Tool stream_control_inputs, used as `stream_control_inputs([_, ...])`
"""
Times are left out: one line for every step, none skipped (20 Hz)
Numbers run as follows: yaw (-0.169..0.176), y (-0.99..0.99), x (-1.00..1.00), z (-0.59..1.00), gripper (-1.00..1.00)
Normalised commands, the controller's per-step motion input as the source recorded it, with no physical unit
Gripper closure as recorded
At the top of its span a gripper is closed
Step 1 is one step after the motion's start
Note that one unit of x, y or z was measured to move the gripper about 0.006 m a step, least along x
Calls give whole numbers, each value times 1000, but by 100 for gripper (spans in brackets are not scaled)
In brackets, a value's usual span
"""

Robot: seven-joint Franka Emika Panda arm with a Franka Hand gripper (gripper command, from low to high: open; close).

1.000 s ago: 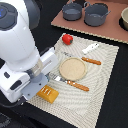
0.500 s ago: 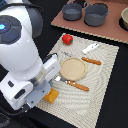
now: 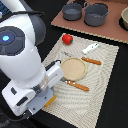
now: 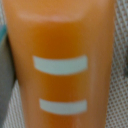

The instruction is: Interact with the objects in diverse but meaningful ways.

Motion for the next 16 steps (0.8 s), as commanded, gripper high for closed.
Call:
stream_control_inputs([0, -100, 420, -114, 100])
stream_control_inputs([0, -54, 517, 0, 100])
stream_control_inputs([0, 0, 614, 346, 100])
stream_control_inputs([11, 97, 586, 834, 100])
stream_control_inputs([2, 277, 631, 1000, 100])
stream_control_inputs([25, 477, 871, 1000, 100])
stream_control_inputs([33, 543, 997, 1000, 100])
stream_control_inputs([33, 560, 1000, 1000, 100])
stream_control_inputs([30, 569, 1000, 1000, 100])
stream_control_inputs([27, 571, 997, 1000, 100])
stream_control_inputs([24, 577, 980, 1000, 100])
stream_control_inputs([9, 580, 980, 1000, 100])
stream_control_inputs([4, 569, 971, 1000, 100])
stream_control_inputs([2, 560, 954, 931, 100])
stream_control_inputs([2, 563, 929, 783, 100])
stream_control_inputs([5, 571, 906, 654, 100])
